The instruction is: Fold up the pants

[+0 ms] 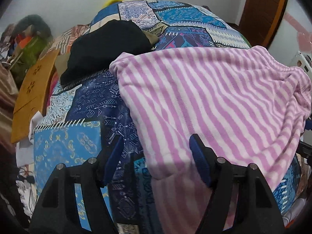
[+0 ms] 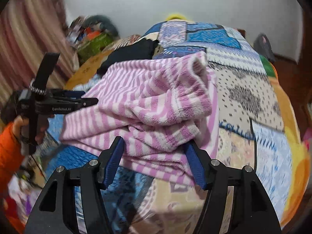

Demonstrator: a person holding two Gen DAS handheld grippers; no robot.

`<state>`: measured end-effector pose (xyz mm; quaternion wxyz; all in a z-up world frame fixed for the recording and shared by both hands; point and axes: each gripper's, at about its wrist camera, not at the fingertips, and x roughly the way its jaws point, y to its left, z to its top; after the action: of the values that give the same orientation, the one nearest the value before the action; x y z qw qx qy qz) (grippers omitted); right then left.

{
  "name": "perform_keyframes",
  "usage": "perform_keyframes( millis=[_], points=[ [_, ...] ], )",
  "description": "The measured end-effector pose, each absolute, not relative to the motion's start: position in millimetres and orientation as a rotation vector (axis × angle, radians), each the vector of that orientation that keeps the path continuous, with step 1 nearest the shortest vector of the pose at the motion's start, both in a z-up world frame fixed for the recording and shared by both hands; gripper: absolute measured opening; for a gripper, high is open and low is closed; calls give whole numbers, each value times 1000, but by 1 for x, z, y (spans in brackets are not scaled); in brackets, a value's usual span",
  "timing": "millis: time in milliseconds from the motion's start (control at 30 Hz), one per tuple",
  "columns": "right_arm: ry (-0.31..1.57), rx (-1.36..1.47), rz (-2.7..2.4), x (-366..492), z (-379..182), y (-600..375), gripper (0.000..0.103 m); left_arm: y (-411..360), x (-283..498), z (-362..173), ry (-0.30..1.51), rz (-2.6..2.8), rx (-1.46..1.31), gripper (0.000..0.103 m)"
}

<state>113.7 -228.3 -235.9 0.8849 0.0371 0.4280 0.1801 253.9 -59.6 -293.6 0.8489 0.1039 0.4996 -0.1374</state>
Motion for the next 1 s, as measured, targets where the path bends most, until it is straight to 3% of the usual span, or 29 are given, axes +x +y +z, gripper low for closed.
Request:
perform_keyframes(
  millis=[367,600,800,1000],
  points=[
    [937,-14,443,163,-246,-266,54,-95,225,-280,1050,-269,145,70],
    [957,14,359,190,-253,-295,55,-101,224,-240,865,-159,225,71],
    [927,101,327,163,-238,-299,57,-48,288,-221,855,-102,182,73],
    [882,173,339,133,-217,-270,57,-24,366,-259,970,-127,209,73]
  ],
)
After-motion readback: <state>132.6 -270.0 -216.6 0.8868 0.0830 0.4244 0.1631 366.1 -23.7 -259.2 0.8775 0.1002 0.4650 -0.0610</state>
